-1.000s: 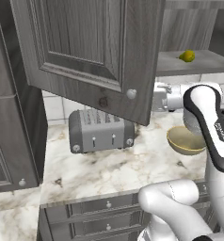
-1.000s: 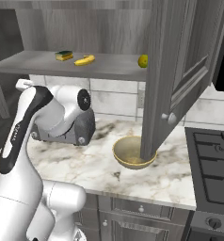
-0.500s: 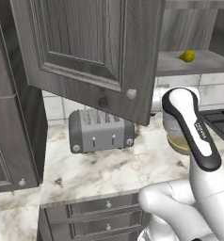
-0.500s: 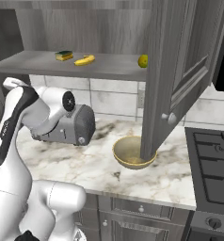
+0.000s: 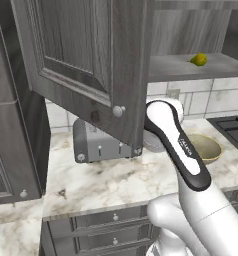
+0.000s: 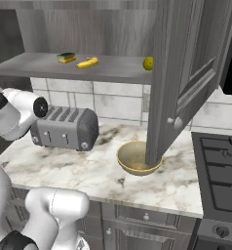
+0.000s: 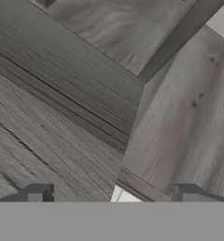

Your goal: Open the cabinet. Pick the banana and pear from the cabinet and place them into the bowl. Then close the cabinet.

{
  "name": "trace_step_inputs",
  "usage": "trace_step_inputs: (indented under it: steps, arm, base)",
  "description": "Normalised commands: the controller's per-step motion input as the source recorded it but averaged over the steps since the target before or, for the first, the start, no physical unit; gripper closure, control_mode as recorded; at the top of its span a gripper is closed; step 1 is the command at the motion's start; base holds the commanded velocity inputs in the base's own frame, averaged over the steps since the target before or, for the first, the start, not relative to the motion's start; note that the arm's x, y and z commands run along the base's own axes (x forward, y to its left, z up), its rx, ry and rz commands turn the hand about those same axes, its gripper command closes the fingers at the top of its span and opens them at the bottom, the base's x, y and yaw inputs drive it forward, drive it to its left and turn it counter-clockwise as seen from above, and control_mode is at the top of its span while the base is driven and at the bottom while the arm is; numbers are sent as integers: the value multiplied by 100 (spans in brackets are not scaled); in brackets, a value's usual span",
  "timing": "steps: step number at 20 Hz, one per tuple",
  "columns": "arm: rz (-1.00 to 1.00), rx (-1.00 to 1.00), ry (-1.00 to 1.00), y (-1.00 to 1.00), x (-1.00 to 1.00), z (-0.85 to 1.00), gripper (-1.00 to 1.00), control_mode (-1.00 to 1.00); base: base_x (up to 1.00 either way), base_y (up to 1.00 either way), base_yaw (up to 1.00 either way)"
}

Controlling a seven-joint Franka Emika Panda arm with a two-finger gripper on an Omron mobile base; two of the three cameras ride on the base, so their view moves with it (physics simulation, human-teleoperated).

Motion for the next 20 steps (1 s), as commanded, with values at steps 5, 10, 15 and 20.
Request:
trace_step_inputs:
  steps: [5,10,15,20]
  arm:
    - [0,5,0,59,3,-13,-100,-100]
    - [-4,4,1,-45,-12,11,-100,-100]
    - [-21,14,12,-100,-42,31,-100,-100]
    - [-26,4,23,-100,-22,46,-100,-100]
  base:
    - [0,0,0]
    - [0,0,0]
    - [0,0,0]
    - [0,0,0]
